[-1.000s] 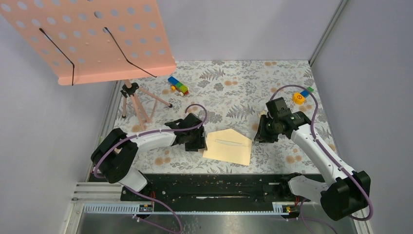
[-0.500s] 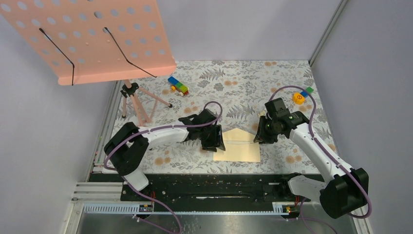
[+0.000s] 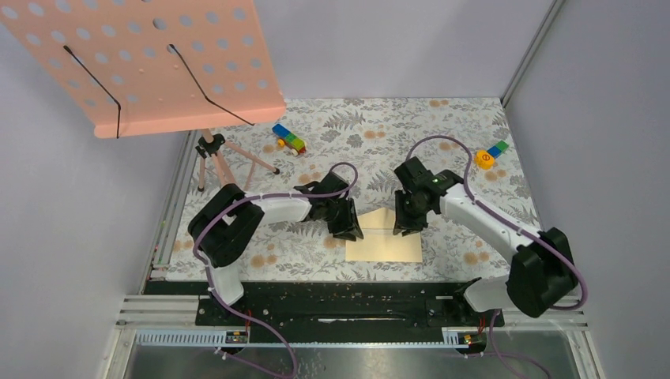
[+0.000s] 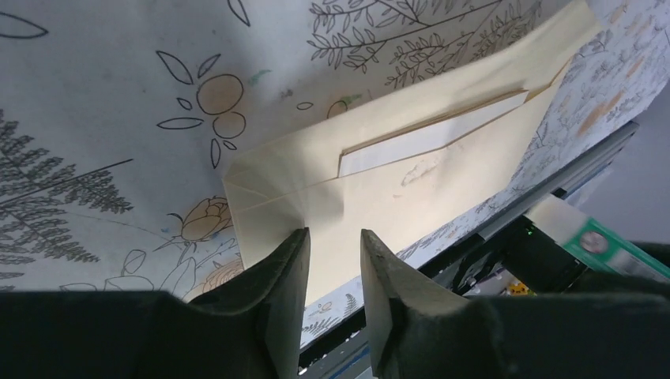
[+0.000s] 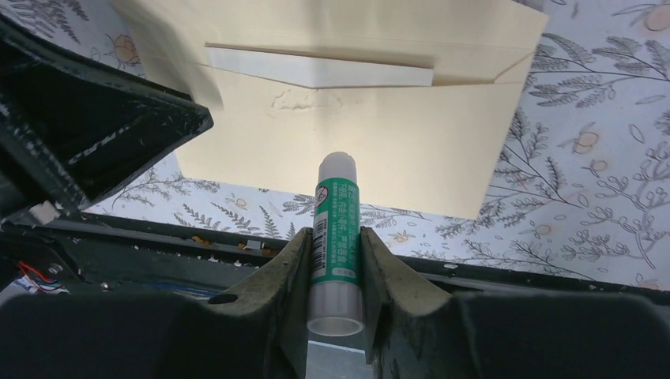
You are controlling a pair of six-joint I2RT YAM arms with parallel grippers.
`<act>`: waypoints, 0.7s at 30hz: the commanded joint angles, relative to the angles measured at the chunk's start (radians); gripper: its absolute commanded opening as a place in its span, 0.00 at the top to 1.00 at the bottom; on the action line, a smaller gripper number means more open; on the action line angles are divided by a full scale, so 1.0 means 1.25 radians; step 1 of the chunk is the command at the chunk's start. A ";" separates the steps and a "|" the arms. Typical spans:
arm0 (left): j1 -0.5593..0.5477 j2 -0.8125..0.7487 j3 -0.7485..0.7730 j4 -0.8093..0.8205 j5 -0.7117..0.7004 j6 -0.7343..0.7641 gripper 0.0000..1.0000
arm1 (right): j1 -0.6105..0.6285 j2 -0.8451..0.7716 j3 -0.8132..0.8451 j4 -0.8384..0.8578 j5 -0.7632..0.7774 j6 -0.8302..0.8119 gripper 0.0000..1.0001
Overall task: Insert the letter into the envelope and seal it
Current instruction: Paint the envelope at the center of the board.
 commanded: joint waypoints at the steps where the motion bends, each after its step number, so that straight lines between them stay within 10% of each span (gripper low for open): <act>1: 0.009 -0.006 -0.031 0.017 -0.010 0.013 0.67 | 0.033 0.057 0.039 0.027 0.017 0.028 1.00; 21: -0.015 -0.175 -0.155 0.061 0.048 -0.027 0.77 | 0.056 0.121 0.012 0.118 -0.035 0.072 1.00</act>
